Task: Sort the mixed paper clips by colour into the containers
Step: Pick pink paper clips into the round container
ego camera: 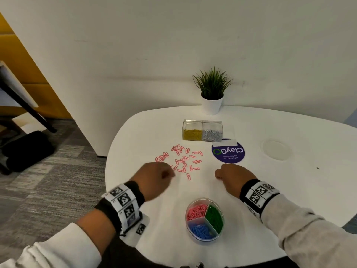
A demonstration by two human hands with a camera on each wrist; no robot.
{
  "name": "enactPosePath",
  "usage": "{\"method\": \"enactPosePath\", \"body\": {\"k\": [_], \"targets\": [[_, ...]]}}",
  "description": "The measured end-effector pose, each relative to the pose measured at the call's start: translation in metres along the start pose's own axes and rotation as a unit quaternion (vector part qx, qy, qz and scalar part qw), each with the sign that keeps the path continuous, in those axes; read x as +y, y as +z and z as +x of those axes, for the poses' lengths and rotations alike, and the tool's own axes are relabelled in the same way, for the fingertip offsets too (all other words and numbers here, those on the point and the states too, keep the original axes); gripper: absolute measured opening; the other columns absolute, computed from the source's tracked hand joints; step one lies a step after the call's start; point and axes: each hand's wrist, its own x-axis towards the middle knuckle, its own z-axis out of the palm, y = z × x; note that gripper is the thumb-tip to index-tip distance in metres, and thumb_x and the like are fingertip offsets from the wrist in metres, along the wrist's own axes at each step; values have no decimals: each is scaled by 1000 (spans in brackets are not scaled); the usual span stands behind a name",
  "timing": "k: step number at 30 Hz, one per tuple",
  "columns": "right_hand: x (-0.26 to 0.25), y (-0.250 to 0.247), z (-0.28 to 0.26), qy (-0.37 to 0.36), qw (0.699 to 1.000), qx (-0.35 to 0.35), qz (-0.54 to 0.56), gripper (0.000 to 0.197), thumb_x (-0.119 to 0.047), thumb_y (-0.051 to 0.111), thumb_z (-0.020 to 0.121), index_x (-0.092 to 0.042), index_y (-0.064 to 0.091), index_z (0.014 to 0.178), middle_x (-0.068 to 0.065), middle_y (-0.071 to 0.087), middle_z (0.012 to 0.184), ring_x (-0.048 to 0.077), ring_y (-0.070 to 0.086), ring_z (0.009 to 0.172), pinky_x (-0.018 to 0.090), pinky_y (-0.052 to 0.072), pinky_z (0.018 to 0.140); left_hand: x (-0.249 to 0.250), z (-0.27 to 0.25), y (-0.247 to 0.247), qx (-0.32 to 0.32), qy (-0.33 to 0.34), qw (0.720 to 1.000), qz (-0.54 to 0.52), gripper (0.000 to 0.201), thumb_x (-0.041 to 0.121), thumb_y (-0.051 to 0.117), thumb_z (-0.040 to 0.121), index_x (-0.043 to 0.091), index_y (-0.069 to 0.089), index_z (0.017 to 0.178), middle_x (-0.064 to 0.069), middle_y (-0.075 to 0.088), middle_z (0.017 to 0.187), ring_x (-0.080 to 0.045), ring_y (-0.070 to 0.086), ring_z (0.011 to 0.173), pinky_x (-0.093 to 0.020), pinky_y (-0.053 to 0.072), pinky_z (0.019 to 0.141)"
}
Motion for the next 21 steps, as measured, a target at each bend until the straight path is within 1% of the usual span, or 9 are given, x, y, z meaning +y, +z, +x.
{"method": "enactPosePath", "body": {"k": [3,5,9,11,13,15,17,19,21], "targets": [[-2,-2,3,18,1000,3,26,31,-13,46,95,-25,54,122,2,56,110,22,57,96,27,42,77,-64,14,-5,-3,-122,984,127,33,31,48,97,23,58,127,0,58,127,-20,56,116,-29,45,98],[-3,-6,10,48,993,16,110,20,-14,51,92,-24,57,107,-2,53,103,18,54,89,26,42,76,-89,14,-1,-26,-164,972,166,40,41,44,99,19,51,133,-4,51,129,-25,53,119,-35,45,99],[-17,-20,35,105,950,48,289,17,-6,52,87,-21,56,78,-3,60,86,18,57,80,25,42,65,-97,13,16,-50,-131,971,193,27,32,45,97,21,60,117,-3,50,117,-26,55,111,-36,48,92],[-25,-23,49,128,928,38,348,16,-7,54,89,-17,59,77,1,63,79,19,58,73,27,47,64,-93,15,20,-63,-122,965,226,24,20,43,95,20,59,113,0,52,118,-23,58,105,-33,50,88],[-34,-26,59,125,914,13,386,7,-10,60,88,-13,64,84,3,66,79,17,60,68,30,51,64,-90,18,24,-66,-119,964,227,31,14,42,92,20,57,119,-1,54,121,-22,59,107,-33,51,91],[-40,-27,68,69,945,16,318,5,-16,68,85,-19,65,86,-4,66,84,13,61,77,27,51,69,-86,18,25,-53,-127,966,220,30,17,42,94,21,54,121,-1,54,120,-23,60,108,-36,51,92],[-48,-29,75,8,982,-14,187,10,-21,67,87,-26,66,95,-9,63,95,13,59,91,23,45,78,-86,17,23,-41,-131,966,218,28,25,39,97,21,52,122,-1,54,120,-24,60,107,-37,51,90],[-54,-29,78,-27,995,-52,83,17,-21,62,91,-25,67,107,-5,62,108,16,58,101,25,45,85,-92,16,18,-52,-147,964,215,30,29,40,96,20,51,123,-1,51,122,-25,58,109,-36,50,89],[-54,-27,78,-29,997,-57,48,13,-20,60,92,-22,67,102,-2,64,109,18,59,98,27,48,83,-97,16,13,-65,-155,964,207,30,29,41,95,18,53,119,-2,52,120,-24,58,108,-33,48,86]]}}
